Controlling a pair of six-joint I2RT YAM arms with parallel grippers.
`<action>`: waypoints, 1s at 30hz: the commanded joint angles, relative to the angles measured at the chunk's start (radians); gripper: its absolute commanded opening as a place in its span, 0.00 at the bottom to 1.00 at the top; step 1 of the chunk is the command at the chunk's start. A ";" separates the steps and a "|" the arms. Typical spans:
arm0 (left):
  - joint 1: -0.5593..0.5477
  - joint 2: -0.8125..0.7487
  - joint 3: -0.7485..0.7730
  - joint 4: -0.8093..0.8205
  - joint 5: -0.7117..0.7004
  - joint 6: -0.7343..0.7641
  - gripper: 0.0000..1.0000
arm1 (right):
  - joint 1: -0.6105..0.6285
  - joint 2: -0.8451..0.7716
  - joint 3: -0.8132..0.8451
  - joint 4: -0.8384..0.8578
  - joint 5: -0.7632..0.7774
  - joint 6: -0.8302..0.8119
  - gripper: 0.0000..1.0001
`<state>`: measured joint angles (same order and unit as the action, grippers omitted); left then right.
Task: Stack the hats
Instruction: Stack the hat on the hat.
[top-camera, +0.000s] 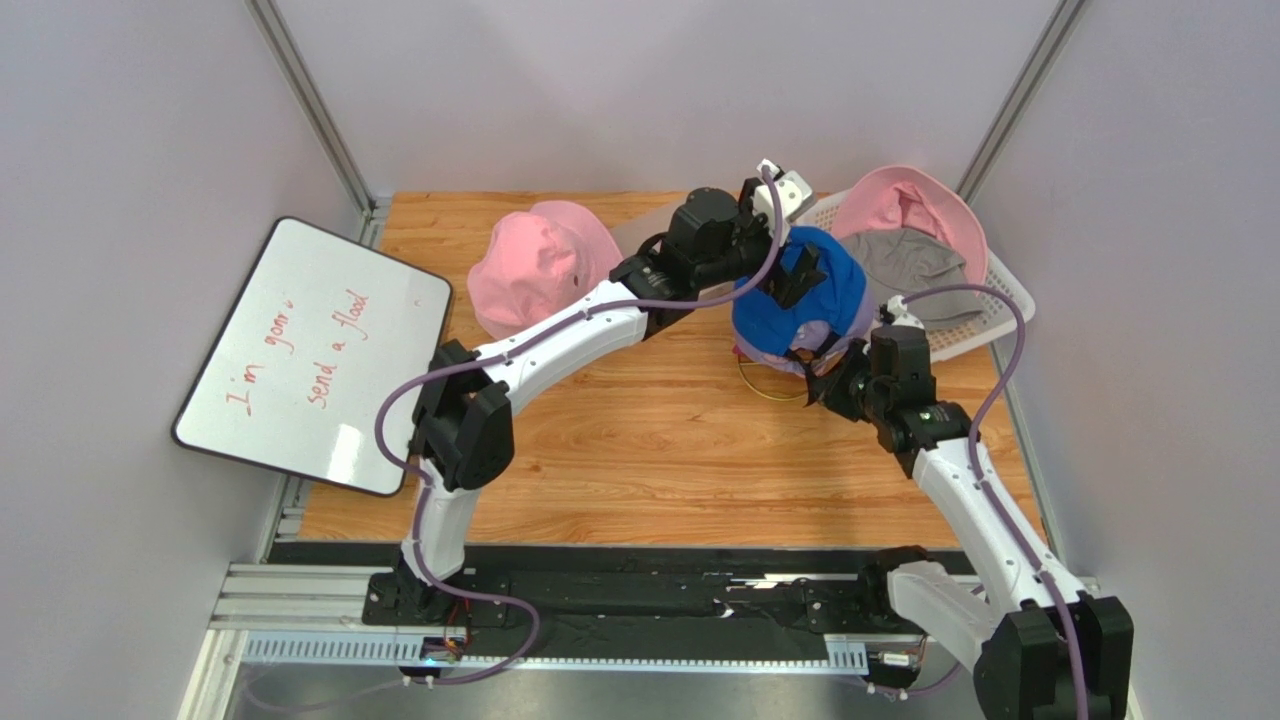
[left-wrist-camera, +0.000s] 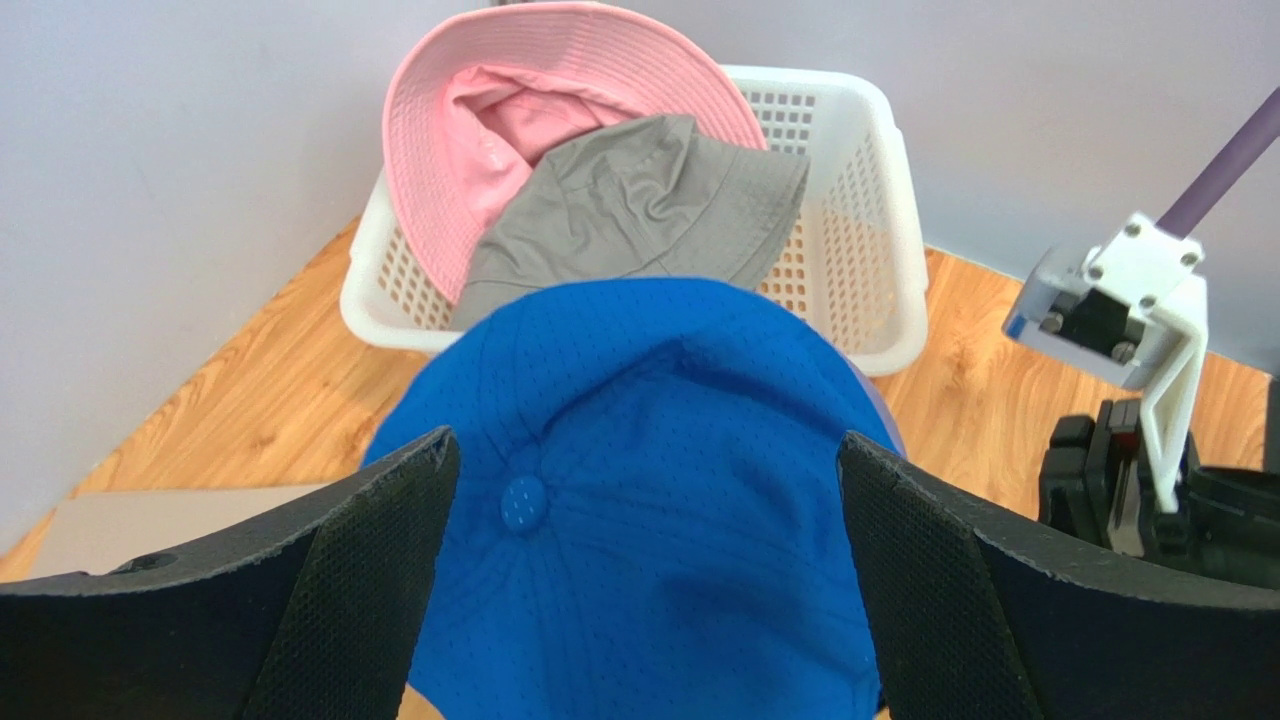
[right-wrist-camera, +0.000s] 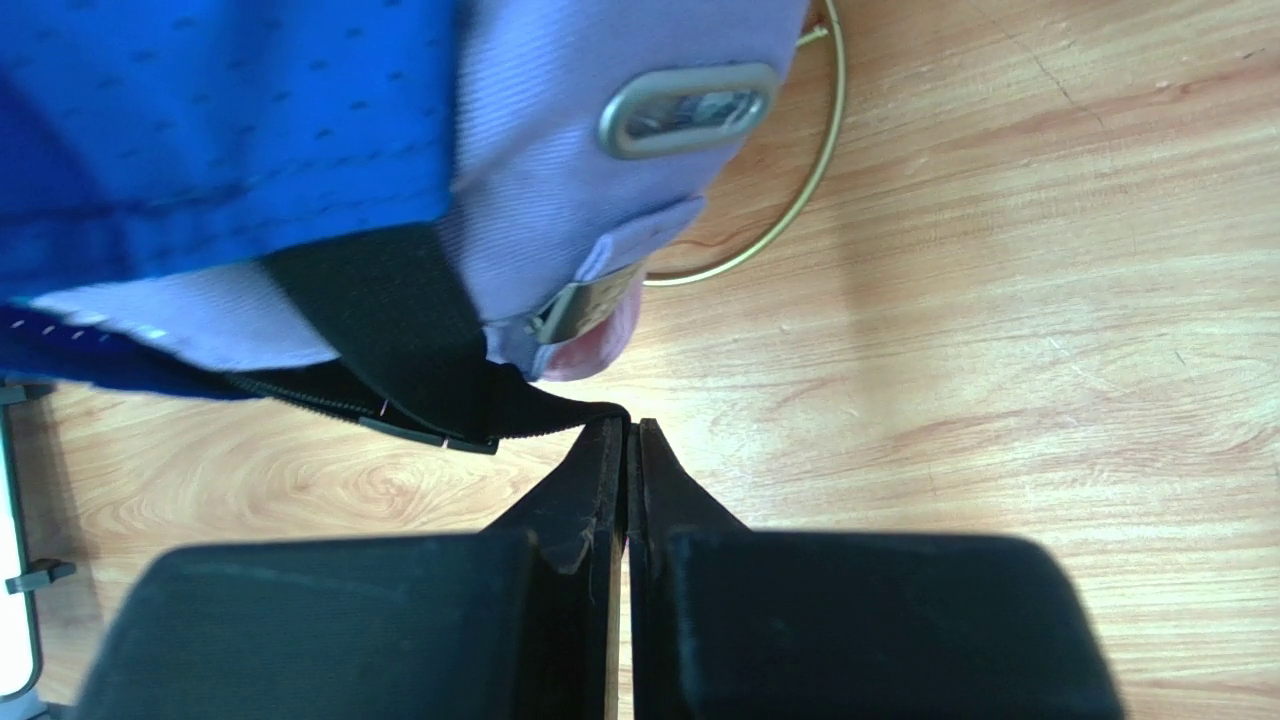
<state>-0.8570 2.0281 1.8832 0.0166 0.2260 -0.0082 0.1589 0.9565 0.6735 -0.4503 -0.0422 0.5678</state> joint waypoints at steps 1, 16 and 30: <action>-0.005 0.029 0.070 0.003 -0.001 0.024 0.99 | 0.002 0.042 -0.015 0.044 0.073 -0.016 0.00; -0.005 0.095 0.126 -0.010 0.007 0.025 1.00 | 0.001 0.160 -0.091 0.088 0.021 0.030 0.00; -0.005 0.098 0.093 0.000 0.035 0.031 0.98 | 0.001 0.074 -0.023 -0.013 -0.013 -0.005 0.07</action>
<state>-0.8570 2.1239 1.9732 -0.0044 0.2306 0.0063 0.1604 1.0977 0.6029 -0.3271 -0.0586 0.6056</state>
